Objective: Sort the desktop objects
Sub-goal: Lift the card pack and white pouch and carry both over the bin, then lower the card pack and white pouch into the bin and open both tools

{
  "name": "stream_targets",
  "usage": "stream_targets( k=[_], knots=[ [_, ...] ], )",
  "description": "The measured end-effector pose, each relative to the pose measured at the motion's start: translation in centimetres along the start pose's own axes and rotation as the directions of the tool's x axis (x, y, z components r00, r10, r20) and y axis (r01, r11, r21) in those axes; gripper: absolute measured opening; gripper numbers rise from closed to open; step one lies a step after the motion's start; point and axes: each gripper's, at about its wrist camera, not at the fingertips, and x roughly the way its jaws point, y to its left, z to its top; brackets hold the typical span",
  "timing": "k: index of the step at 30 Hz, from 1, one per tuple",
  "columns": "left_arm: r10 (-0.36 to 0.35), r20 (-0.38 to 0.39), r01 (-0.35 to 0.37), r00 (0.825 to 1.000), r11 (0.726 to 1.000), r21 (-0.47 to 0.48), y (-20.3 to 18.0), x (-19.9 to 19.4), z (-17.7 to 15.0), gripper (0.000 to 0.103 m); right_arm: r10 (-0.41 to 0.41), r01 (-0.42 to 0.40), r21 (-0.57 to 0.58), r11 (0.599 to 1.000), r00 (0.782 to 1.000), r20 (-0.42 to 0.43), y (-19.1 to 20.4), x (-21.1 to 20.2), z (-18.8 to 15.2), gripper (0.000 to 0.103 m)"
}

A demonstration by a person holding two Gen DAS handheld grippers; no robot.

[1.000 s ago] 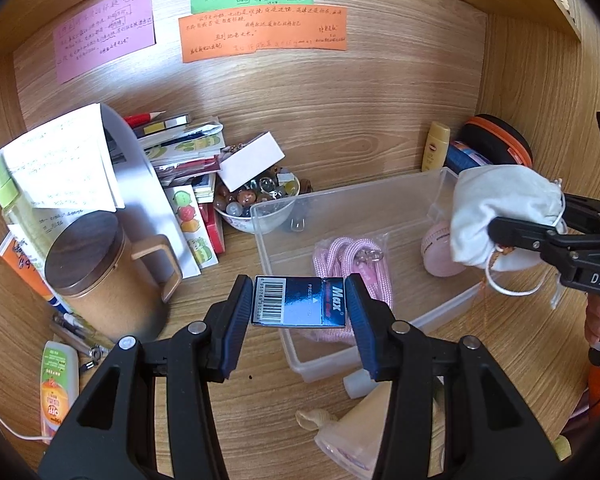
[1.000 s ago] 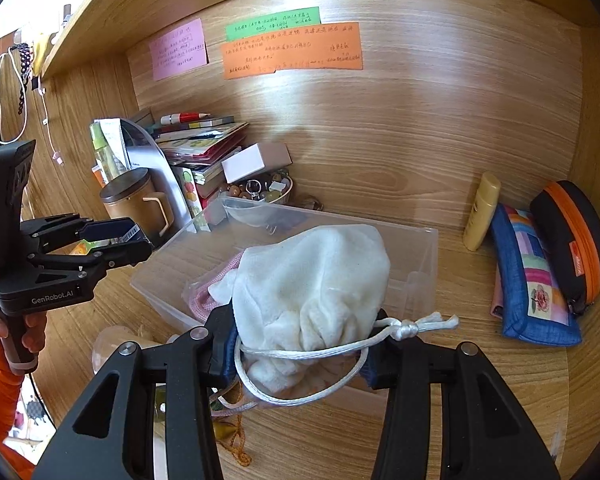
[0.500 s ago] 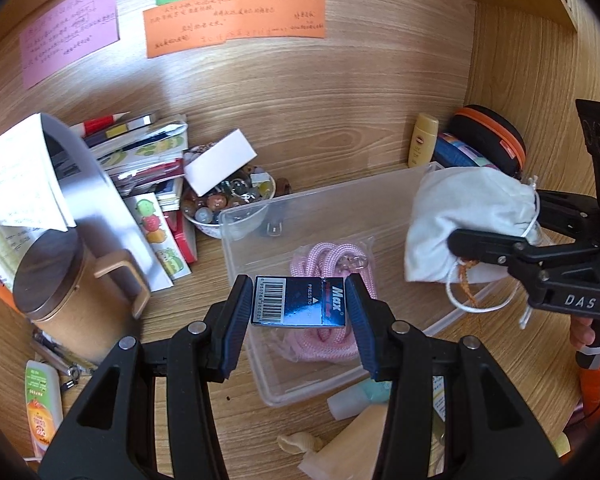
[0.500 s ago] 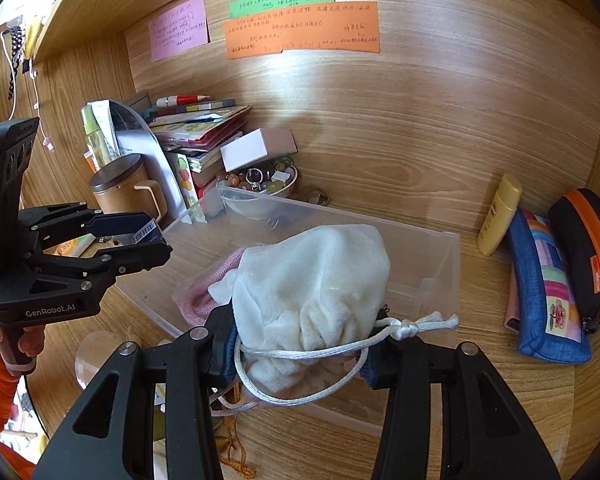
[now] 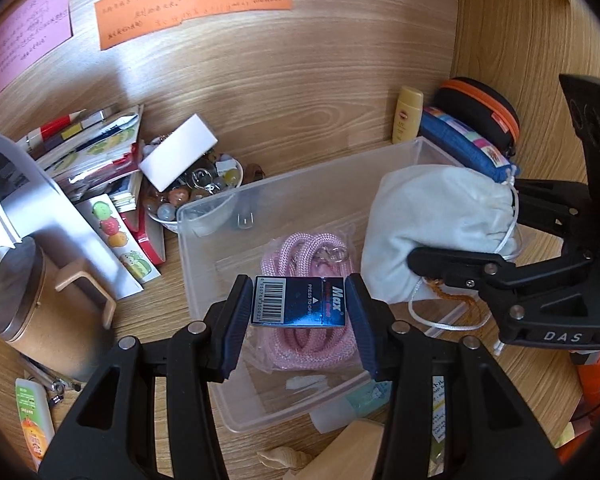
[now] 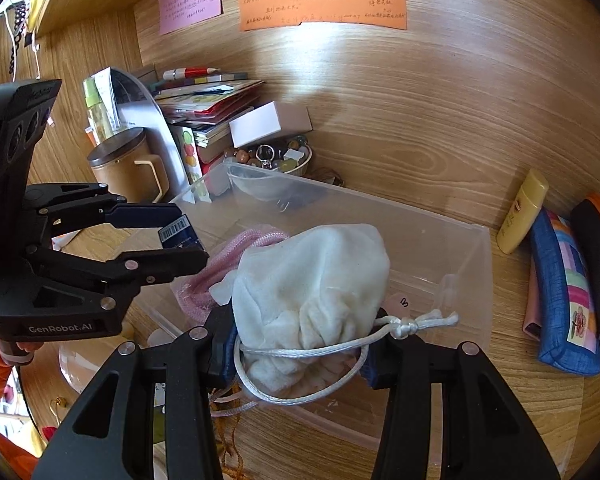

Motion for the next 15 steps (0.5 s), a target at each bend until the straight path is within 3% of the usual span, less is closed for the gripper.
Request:
stream_targets(
  k=[10, 15],
  knots=[
    [-0.006, -0.043, 0.006, 0.999, 1.000, -0.004, 0.1, 1.6, -0.1, 0.047, -0.044, 0.043, -0.041, 0.998, 0.999, -0.013, 0.5, 0.5, -0.4, 0.044],
    [-0.019, -0.057, 0.018, 0.998, 1.000, -0.015, 0.5, 2.3, -0.2, 0.047, -0.024, 0.023, -0.034, 0.999, 0.999, -0.042, 0.3, 1.2, -0.5, 0.044]
  ],
)
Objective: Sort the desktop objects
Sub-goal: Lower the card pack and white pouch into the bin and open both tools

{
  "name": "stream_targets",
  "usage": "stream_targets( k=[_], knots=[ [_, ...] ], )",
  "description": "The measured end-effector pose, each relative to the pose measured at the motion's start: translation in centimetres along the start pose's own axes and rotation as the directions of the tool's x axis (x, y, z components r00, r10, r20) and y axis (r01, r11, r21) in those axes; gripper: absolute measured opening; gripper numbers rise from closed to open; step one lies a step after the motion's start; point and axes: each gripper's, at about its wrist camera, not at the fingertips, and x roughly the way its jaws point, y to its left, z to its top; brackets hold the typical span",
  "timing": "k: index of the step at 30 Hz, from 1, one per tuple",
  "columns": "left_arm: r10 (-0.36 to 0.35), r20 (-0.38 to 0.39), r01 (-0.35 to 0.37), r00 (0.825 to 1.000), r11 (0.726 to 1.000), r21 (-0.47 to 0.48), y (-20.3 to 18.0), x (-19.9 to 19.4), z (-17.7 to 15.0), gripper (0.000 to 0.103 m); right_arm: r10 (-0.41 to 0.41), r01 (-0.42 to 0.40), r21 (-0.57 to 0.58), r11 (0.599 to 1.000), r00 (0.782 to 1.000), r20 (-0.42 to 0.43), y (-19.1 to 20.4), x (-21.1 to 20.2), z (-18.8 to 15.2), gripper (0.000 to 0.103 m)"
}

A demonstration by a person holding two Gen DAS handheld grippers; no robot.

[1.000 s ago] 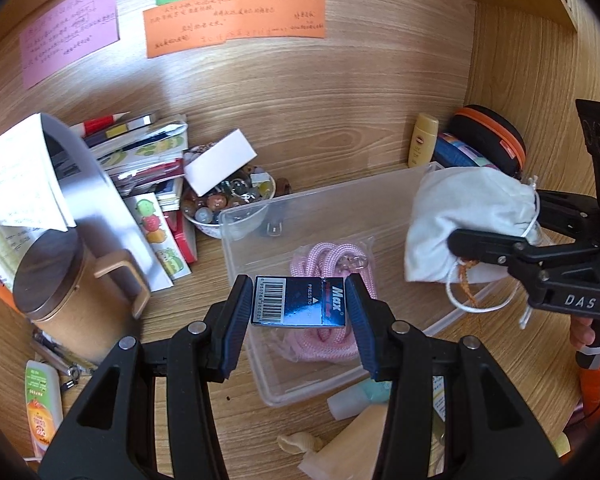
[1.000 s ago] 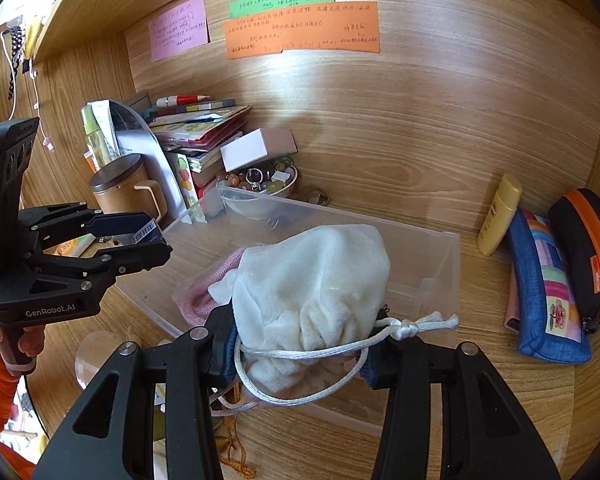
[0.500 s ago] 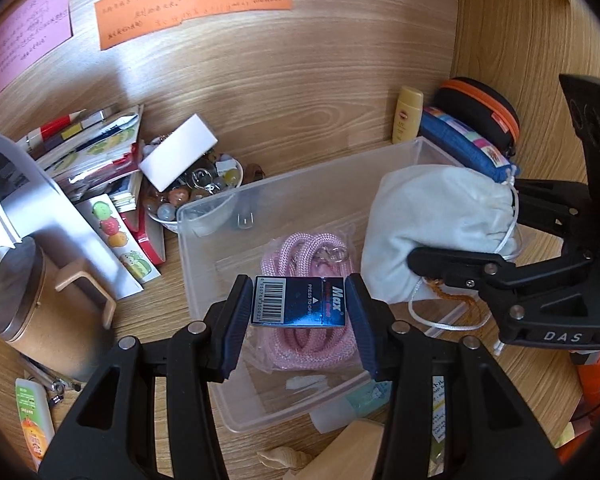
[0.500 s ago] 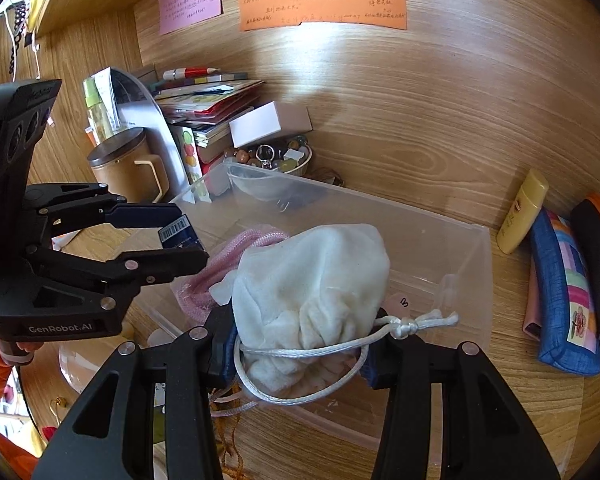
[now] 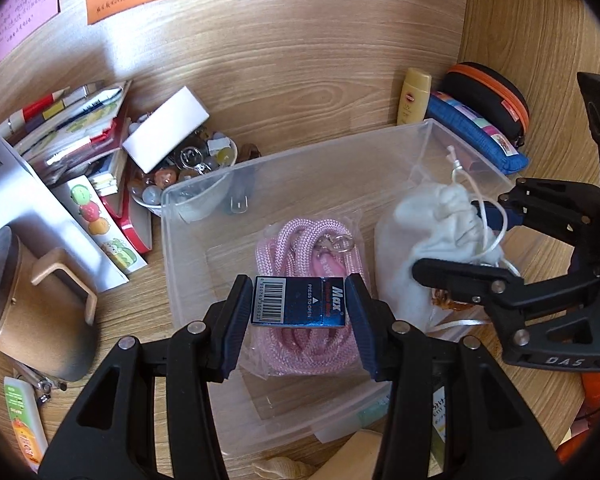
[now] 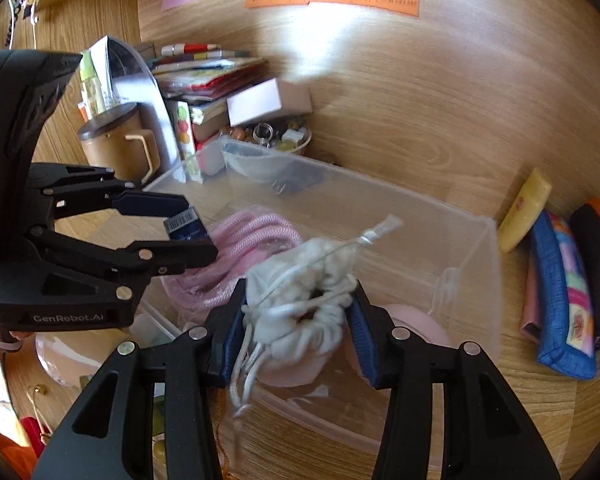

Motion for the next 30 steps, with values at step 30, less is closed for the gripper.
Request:
stream_targets(
  k=[30],
  knots=[
    [0.068, 0.035, -0.069, 0.997, 0.998, 0.012, 0.5, -1.8, 0.0, 0.065, -0.031, 0.030, 0.006, 1.000, 0.997, 0.076, -0.2, -2.2, 0.8, 0.078]
  ],
)
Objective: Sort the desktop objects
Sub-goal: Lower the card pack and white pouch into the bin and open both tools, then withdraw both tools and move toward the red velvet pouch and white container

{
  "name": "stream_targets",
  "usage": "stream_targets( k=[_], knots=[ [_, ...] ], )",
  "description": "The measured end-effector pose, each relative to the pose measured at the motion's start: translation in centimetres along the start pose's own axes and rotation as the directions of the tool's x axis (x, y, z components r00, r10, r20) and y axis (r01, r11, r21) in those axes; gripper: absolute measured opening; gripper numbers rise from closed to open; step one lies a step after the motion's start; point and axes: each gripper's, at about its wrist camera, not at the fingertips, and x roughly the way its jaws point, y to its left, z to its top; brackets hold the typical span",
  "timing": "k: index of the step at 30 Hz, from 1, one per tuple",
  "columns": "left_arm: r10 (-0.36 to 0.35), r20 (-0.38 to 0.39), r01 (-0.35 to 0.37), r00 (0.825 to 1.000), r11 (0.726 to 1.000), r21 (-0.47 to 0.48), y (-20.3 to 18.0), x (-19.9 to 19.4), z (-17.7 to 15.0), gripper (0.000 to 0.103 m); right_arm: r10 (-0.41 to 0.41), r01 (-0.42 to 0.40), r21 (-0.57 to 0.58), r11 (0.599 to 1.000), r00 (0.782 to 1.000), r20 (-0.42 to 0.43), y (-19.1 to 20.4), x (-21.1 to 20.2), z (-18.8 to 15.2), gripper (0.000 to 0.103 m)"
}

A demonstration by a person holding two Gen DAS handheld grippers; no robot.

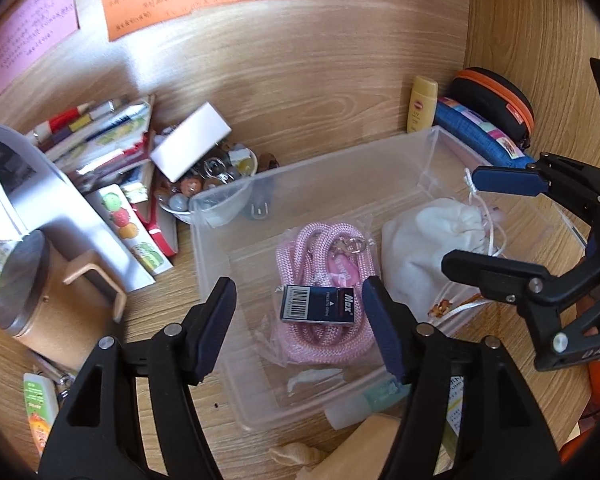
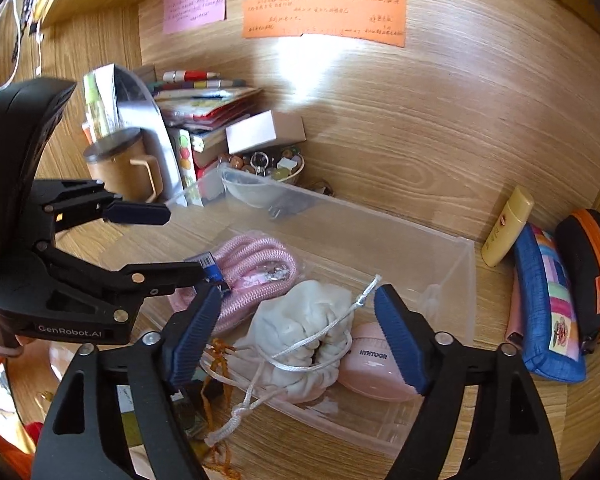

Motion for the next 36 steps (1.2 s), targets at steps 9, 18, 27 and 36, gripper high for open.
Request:
stream_targets(
  k=[9, 18, 27, 36],
  knots=[
    [0.048, 0.068, -0.048, 0.997, 0.999, 0.002, -0.4, -3.1, -0.2, 0.081, -0.021, 0.020, 0.043, 0.999, 1.000, 0.023, -0.6, -2.0, 0.4, 0.083],
    [0.101, 0.112, -0.101, 0.989, 0.995, -0.010, -0.5, -5.6, -1.1, 0.091, -0.051, 0.049, 0.038, 0.998, 0.998, 0.030, 0.1, -4.5, -0.6, 0.084],
    [0.150, 0.122, -0.142, 0.981, 0.988, -0.066, 0.0, -8.0, -3.4, 0.091, -0.081, 0.080, 0.009, 0.997, 0.996, 0.043, 1.7, -6.8, -2.3, 0.084],
    [0.196, 0.103, -0.181, 0.975, 0.973, -0.142, 0.0, -9.5, -6.7, 0.091, -0.080, 0.080, 0.027, 0.996, 0.996, 0.029, 2.6, -7.8, -4.9, 0.088]
  ],
)
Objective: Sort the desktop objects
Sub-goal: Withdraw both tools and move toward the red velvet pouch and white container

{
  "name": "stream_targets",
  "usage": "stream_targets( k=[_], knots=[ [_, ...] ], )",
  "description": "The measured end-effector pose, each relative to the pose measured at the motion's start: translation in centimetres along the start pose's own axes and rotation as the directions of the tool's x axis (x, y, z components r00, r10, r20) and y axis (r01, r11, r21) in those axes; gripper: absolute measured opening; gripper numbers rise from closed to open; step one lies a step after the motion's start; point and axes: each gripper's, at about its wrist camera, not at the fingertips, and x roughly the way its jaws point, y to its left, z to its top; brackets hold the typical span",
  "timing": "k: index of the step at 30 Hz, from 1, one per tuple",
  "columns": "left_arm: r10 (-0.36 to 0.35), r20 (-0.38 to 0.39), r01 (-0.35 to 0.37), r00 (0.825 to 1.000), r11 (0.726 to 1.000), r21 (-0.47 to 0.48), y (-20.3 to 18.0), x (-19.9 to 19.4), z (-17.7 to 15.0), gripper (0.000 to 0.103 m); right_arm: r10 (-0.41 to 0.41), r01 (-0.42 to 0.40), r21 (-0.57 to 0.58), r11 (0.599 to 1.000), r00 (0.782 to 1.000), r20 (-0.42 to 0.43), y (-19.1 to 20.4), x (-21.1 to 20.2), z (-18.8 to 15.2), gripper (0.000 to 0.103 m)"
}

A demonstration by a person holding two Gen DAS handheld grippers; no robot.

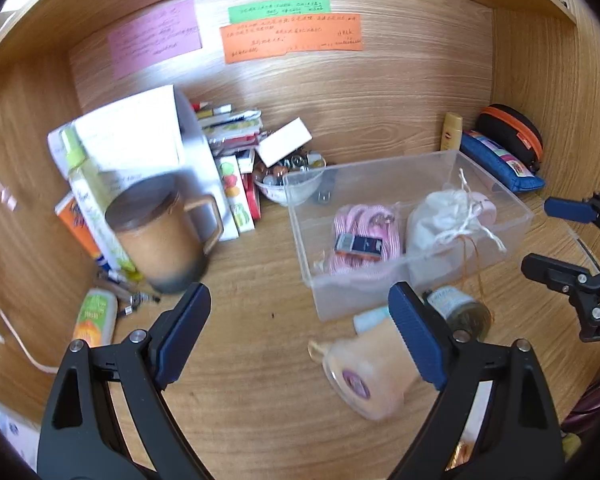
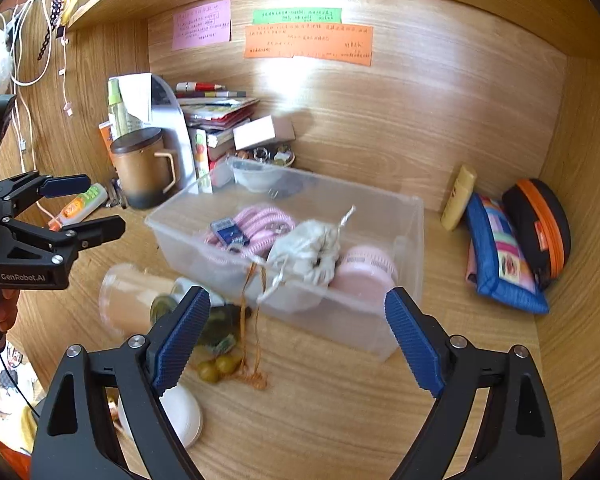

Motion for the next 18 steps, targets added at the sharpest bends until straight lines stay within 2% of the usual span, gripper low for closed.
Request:
stream_targets(
  k=[12, 18],
  knots=[
    [-0.007, -0.014, 0.007, 1.000, 1.000, -0.004, -1.8, -3.3, -5.2, 0.097, 0.027, -0.027, 0.016, 1.000, 0.998, -0.058, 1.8, -0.7, -4.6, 0.088],
    [-0.058, -0.033, 0.058, 0.998, 0.998, -0.001, -2.8, -4.5, -7.7, 0.097, 0.039, -0.038, 0.003, 0.999, 0.996, -0.077, 2.9, -1.1, -6.3, 0.088]
  ],
)
